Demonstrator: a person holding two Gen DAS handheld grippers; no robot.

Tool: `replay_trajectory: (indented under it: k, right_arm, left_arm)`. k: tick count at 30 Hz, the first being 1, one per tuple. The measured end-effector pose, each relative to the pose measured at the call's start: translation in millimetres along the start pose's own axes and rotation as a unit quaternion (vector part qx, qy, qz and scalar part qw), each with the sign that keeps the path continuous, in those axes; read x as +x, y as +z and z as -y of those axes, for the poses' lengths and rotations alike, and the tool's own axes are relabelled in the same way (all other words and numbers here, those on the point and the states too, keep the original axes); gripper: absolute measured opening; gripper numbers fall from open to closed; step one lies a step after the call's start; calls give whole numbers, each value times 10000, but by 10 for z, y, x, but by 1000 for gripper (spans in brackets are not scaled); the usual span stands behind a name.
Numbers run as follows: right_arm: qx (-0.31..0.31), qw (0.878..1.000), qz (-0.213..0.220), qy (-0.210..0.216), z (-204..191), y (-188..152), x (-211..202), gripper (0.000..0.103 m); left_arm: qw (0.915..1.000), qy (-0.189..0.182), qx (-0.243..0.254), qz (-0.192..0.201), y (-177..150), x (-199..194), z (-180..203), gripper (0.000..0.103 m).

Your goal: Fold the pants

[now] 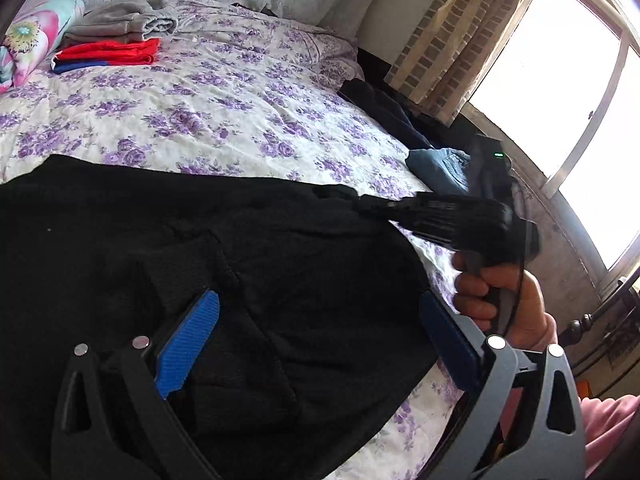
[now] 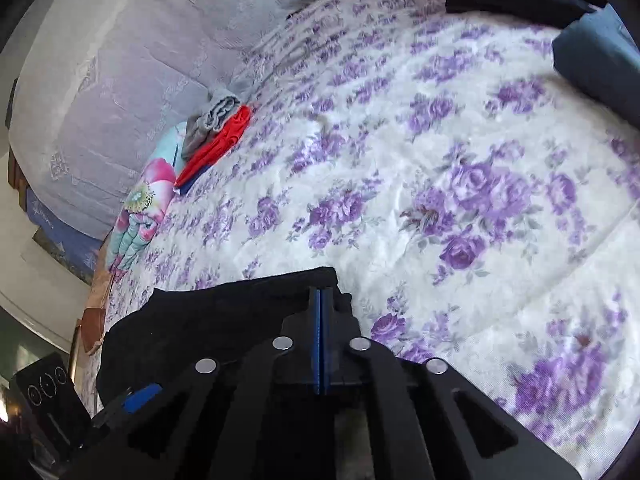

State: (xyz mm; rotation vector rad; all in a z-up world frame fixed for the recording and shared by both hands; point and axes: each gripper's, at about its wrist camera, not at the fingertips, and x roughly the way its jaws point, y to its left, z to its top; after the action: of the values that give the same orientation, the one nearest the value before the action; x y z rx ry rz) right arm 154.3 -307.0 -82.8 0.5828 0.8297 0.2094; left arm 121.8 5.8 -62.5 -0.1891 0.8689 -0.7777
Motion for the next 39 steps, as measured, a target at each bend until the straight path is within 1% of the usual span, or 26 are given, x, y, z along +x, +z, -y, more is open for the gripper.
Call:
replay_trajectory:
  k: [1, 3, 4, 5, 7, 8, 10, 12, 14, 15, 16, 17, 19, 22, 23, 25, 26, 27, 28, 29, 30, 32, 34, 36, 38, 39]
  right_arm:
    - [-143, 9998, 162, 49, -83, -18, -79, 21]
    - [-317, 9976, 189, 590, -218, -69, -180, 29]
    - [-370, 9960, 46, 811, -237, -115, -169, 29]
    - [-470, 9967, -56, 652, -258, -166, -133, 28]
    - [-867, 9960, -108, -174, -170, -327, -96, 8]
    - [-939, 9953, 0, -251, -133, -408, -197, 10]
    - [-1139, 9926, 348, -223, -222, -528, -491, 14]
    - [-1489, 9863, 670, 245, -380, -750, -841, 14]
    - [-1677, 9838, 478, 409, -424, -1001, -894, 17]
    - [-1728, 9846, 204, 184, -399, -1118, -785, 18]
    - [-1764, 9842, 111, 53, -312, -1280, -705, 18]
    - [-1751, 9835, 416, 202, -249, -1385, -762, 18]
    - [-1550, 9859, 517, 362, -189, -1415, -848, 18]
    - [-1221, 9890, 580, 592, -85, -1384, -818, 19]
    - [-1173, 9889, 651, 647, -77, -1376, -791, 19]
    - [-1268, 9873, 724, 619, -105, -1399, -778, 19]
    - [-1345, 9863, 756, 581, -115, -1405, -780, 19]
    - [-1383, 9857, 780, 561, -123, -1424, -787, 20]
    - [-1399, 9854, 800, 548, -131, -1439, -786, 20]
    - [-1407, 9852, 813, 541, -139, -1439, -777, 20]
    - [-1415, 9850, 822, 541, -151, -1427, -770, 20]
    - [-1421, 9845, 857, 561, -149, -1435, -774, 20]
    - [-1433, 9840, 904, 558, -140, -1445, -776, 20]
    - [-1437, 9837, 934, 539, -143, -1452, -777, 20]
    - [-1463, 9833, 951, 527, -148, -1494, -811, 20]
    - [-1484, 9829, 949, 529, -149, -1509, -823, 20]
  left_arm:
    - [10000, -11, -36, -13, 17, 0, -22, 98]
    - [10000, -47, -61, -39, 32, 24, -40, 98]
    - [10000, -19, -27, -54, 32, 44, -39, 98]
    - [10000, 39, 58, -71, 16, 68, -34, 98]
    - [9995, 114, 266, -88, -18, 102, -7, 98]
    - [9988, 215, 423, -110, -40, 112, 29, 98]
    - [9966, 476, 654, -124, -59, 94, 108, 98]
    - [9939, 728, 830, -23, -75, 42, 184, 98]
    - [9912, 886, 982, 2, -94, 40, 208, 98]
    - [9896, 1011, 1025, -65, -108, 70, 193, 98]
    - [9890, 1059, 1028, -103, -116, 86, 176, 98]
    - [9895, 1037, 998, -133, -107, 66, 175, 98]
    - [9900, 1038, 941, -172, -41, 1, 238, 98]
    - [9914, 389, 1247, 33, 233, -153, 598, 98]
    - [9900, 43, 1412, 21, 347, -138, 749, 98]
    - [9858, -623, 1523, -330, 522, 68, 937, 98]
    - [9838, -818, 1495, -564, 569, 219, 980, 98]
    - [9814, -956, 1442, -833, 619, 411, 997, 91]
    - [9792, -1015, 1420, -1038, 642, 564, 995, 64]
    - [9748, -1066, 1337, -1433, 688, 839, 962, 53]
    - [9735, -1083, 1163, -1647, 716, 1015, 900, 45]
    - [9740, -924, 890, -1866, 774, 1352, 745, 39]
    - [9739, -802, 792, -1973, 819, 1603, 608, 12]
    - [9729, -917, 303, -2100, 925, 1756, 438, 2]
    - [9672, -1183, -259, -2231, 1019, 1781, 289, 1]
    - [9679, -1201, -344, -2180, 1078, 1718, 273, 1]
